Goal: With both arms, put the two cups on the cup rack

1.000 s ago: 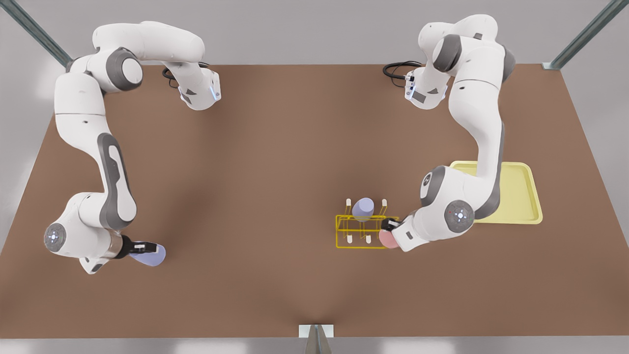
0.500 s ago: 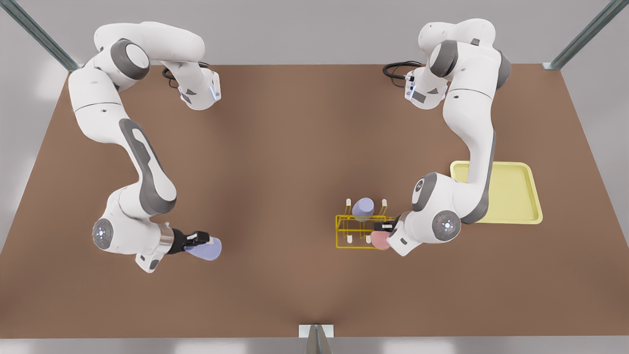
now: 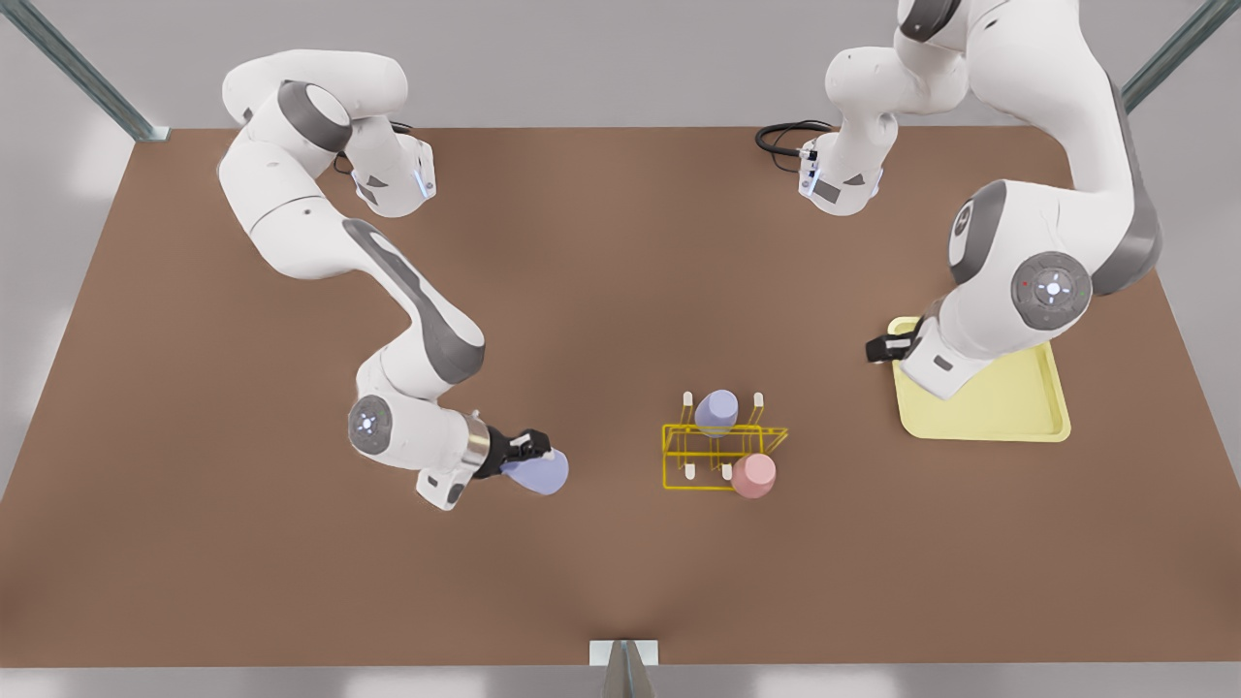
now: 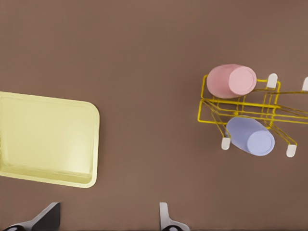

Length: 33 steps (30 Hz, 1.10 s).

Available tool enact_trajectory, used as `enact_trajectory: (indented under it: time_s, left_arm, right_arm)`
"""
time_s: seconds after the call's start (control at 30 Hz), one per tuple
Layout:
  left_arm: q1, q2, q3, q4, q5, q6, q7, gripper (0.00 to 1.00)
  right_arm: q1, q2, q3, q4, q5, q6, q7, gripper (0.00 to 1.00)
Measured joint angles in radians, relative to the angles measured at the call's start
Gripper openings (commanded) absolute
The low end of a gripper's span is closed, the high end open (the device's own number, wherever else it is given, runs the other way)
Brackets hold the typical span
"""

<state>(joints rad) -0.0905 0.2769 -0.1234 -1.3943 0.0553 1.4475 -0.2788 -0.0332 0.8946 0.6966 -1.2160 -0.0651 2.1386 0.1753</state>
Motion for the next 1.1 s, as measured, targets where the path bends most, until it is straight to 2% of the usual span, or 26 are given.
enact_trajectory:
  time_s: [0.2, 0.73, 0.9, 1.1]
  left_arm:
    - [-0.002, 0.003, -0.041, 0.019, 0.003, 0.000, 0.086, 1.00]
    - [0.030, 0.031, -0.045, 0.027, 0.002, -0.009, 0.212, 1.00]
    - [0.090, -0.003, -0.079, -0.064, -0.027, 0.022, 0.235, 1.00]
    - [0.095, -0.007, -0.083, -0.080, -0.035, 0.045, 0.256, 1.00]
  right_arm:
    - [0.085, 0.052, -0.002, 0.031, 0.000, 0.137, 0.084, 0.63]
    - [0.211, 0.139, -0.002, 0.125, -0.001, 0.418, 0.203, 0.63]
    - [0.257, 0.173, -0.003, 0.145, -0.002, 0.486, 0.225, 0.63]
    - [0.282, 0.190, -0.003, 0.149, -0.003, 0.553, 0.246, 0.64]
